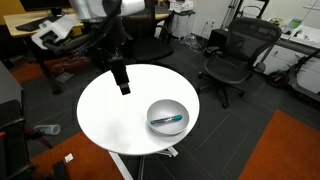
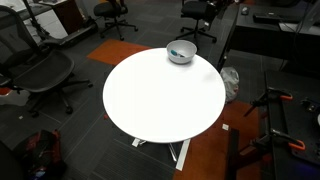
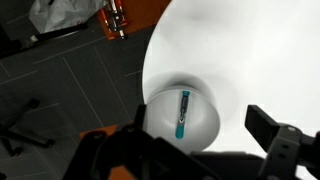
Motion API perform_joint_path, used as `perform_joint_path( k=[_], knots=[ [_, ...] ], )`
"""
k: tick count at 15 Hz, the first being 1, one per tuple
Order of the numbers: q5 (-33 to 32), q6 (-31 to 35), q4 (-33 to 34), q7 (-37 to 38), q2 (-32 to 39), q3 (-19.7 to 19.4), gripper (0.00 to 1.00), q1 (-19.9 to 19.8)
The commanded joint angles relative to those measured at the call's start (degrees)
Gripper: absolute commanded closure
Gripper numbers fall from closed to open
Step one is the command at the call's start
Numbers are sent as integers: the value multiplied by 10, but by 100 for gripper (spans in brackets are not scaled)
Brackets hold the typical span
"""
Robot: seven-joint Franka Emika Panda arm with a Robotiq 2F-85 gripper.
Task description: Pick the marker from the bowl and put it on the table
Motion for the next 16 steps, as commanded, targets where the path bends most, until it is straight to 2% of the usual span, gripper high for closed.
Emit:
perform_joint_path(
  k=[1,9,16],
  knots=[
    [7,28,64,44,80,-9,0,4],
    [68,17,208,38,238,-28,0,5],
    [145,10,286,14,329,-22,0,-12]
  ],
)
